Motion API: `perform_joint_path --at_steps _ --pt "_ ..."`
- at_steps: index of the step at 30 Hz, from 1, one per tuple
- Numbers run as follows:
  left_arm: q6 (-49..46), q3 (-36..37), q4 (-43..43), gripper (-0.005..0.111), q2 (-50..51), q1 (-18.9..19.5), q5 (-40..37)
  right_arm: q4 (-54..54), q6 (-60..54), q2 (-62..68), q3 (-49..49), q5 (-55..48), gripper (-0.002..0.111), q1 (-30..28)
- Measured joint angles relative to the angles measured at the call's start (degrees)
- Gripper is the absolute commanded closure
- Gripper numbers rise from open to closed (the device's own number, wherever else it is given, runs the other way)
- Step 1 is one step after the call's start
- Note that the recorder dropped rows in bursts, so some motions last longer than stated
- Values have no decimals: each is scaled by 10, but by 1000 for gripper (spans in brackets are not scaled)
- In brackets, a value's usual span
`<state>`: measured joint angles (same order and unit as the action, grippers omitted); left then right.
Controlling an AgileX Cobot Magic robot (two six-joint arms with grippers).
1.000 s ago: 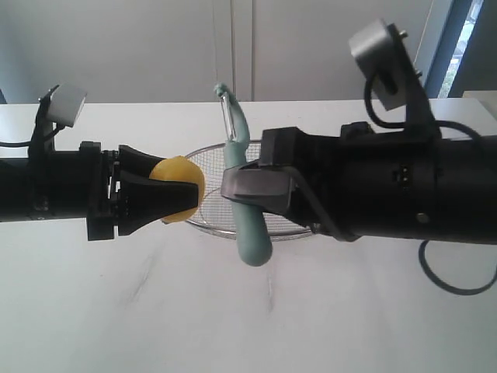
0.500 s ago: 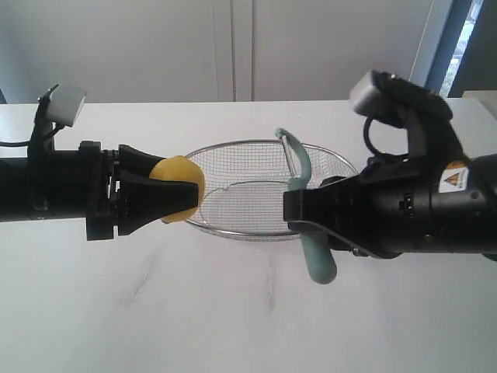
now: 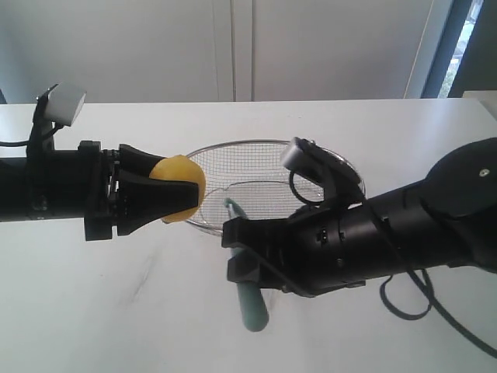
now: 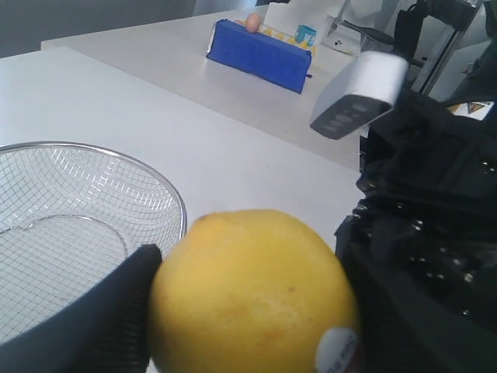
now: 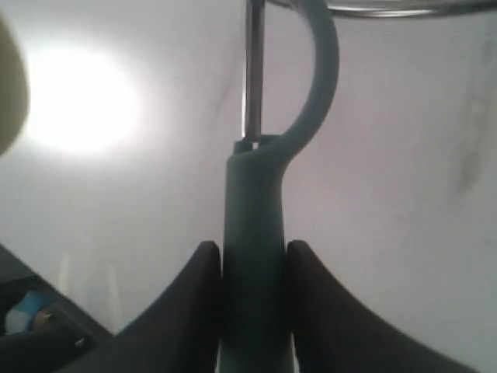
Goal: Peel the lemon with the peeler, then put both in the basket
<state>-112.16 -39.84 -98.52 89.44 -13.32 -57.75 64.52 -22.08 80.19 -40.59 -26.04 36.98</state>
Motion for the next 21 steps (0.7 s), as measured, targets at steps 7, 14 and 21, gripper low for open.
perform_joint_path --at_steps 7,14,21 --pt "0 0 0 107 0 0 0 121 -99 0 0 -12 108 7" --pt "0 0 0 107 0 0 13 134 -105 0 0 -33 108 7" --pt "0 0 0 107 0 0 22 144 -112 -9 0 -36 108 7"
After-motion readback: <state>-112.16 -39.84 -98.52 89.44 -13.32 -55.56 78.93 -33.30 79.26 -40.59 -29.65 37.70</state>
